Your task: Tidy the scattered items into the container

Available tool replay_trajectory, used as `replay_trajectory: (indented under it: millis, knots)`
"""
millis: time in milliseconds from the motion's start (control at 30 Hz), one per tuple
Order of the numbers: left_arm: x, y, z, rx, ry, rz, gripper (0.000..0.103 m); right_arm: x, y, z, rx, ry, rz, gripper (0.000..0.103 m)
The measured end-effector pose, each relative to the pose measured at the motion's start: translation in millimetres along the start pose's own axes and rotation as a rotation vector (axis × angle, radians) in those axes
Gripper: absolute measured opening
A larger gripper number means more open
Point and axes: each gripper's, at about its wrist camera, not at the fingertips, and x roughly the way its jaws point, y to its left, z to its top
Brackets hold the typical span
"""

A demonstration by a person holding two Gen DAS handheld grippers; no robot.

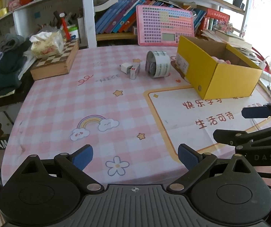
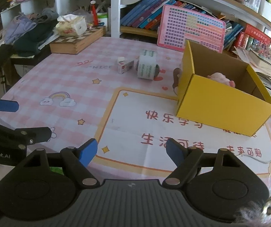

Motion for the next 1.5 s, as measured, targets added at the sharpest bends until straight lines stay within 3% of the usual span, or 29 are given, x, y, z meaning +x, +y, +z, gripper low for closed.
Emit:
replay_trajectory:
  millis: [500,1067,1500]
  knots:
    - [34,8,26,0.006,0.016,0.003,0.098,37,-5,29,-0.035,0.017,0.028,0.064]
    - [84,9,69,0.011,-0.01,0.027,0.098,91,-28,91,-0.022,-0.024,0.019,0.065]
    - [123,11,105,0.06,-0.08,0.042,0.094,131,-44,137,0.117,-0.055,-0.005,0.065]
